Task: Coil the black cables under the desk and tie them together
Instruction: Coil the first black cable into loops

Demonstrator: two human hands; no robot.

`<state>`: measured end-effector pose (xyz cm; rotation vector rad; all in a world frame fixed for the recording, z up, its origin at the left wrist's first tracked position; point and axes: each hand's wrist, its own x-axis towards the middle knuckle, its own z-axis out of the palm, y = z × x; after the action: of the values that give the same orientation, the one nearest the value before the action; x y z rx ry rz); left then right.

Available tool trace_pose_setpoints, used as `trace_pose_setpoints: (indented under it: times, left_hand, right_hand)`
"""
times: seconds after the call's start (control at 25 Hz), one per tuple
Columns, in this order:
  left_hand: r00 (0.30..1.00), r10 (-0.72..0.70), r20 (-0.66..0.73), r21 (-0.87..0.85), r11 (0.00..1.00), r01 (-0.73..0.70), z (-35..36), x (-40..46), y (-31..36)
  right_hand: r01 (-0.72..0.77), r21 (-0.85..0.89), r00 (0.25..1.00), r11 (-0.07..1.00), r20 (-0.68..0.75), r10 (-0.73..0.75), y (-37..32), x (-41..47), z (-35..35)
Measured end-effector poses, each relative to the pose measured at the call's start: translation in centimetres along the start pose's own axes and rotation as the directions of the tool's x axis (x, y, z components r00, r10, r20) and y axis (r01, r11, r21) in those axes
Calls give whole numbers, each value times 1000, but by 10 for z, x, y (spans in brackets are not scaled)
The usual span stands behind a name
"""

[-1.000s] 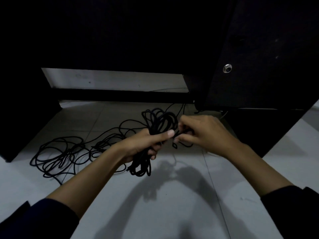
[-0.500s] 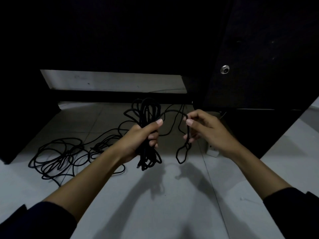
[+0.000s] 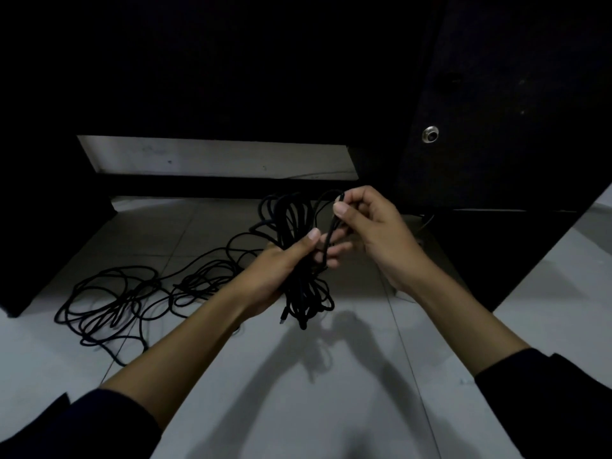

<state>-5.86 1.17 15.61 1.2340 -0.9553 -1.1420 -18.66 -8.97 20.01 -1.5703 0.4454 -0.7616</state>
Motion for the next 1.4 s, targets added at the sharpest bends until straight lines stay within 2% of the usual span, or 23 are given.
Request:
trace_pose_setpoints:
  times: [0.08, 0.2, 0.32, 0.44, 0.52, 0.56, 0.64, 0.72, 0.84, 0.92, 1.0, 1.12, 1.16, 1.2, 1.28, 1.4]
  left_hand:
    - [999, -18, -50, -33, 999, 16, 1, 2, -2]
    - [999, -8, -48, -181, 984, -1, 7, 2, -4]
    - [997, 9, -73, -157, 987, -20, 12, 2, -3]
    - [987, 3, -162, -253, 966, -44, 8, 6, -1]
    - [982, 6, -190, -324, 944, -69, 5, 8, 3]
    - [981, 9, -195, -342, 937, -76, 4, 9, 4]
    - [980, 7, -200, -349, 934, -78, 2, 9, 6]
    - [977, -7, -213, -345, 936, -68, 2, 9, 7]
    - [965, -26, -262, -331, 941, -65, -3, 10, 8]
    - [955, -43, -295, -352, 933, -67, -11, 11, 9]
    - [950, -49, -308, -340, 938, -62, -18, 11, 10]
    - [949, -56, -309, -303, 952, -42, -24, 9, 8]
    - [948, -60, -314, -291, 956, -36, -26, 8, 7]
    - [946, -64, -318, -279, 960, -29, -28, 8, 7]
    - [943, -75, -323, -249, 968, -9, -31, 8, 7]
    - [947, -103, -305, -191, 981, 45, -30, 9, 6]
  right_hand:
    - [17, -27, 1000, 999, -3, -17, 0, 2, -1]
    - [61, -153, 998, 986, -5, -62, 1, 7, -2]
    - [129, -255, 991, 958, 10, -131, 0, 10, -4]
    - [147, -319, 988, 936, -7, -157, 8, 9, -5]
    - [32, -289, 999, 957, -20, -40, 23, 3, 0]
    - [-36, -264, 998, 964, 31, 46, 36, -2, 2]
    - [-113, -249, 958, 962, 230, 172, 57, -17, 8]
    - [-153, -333, 895, 930, 352, 273, 71, -31, 11]
    - [-118, -521, 873, 846, 352, 338, 79, -39, 2]
    - [-109, -538, 876, 836, 346, 337, 83, -45, -6]
    - [-25, -612, 878, 790, 365, 310, 88, -52, -15]
    - [247, -793, 852, 557, 452, 264, 94, -57, -31]
    - [292, -816, 851, 499, 460, 255, 93, -58, -36]
    - [298, -824, 862, 482, 449, 234, 91, -58, -40]
    - [271, -802, 896, 532, 413, 166, 85, -54, -47]
    - [390, -743, 888, 544, 459, -9, 75, -41, -50]
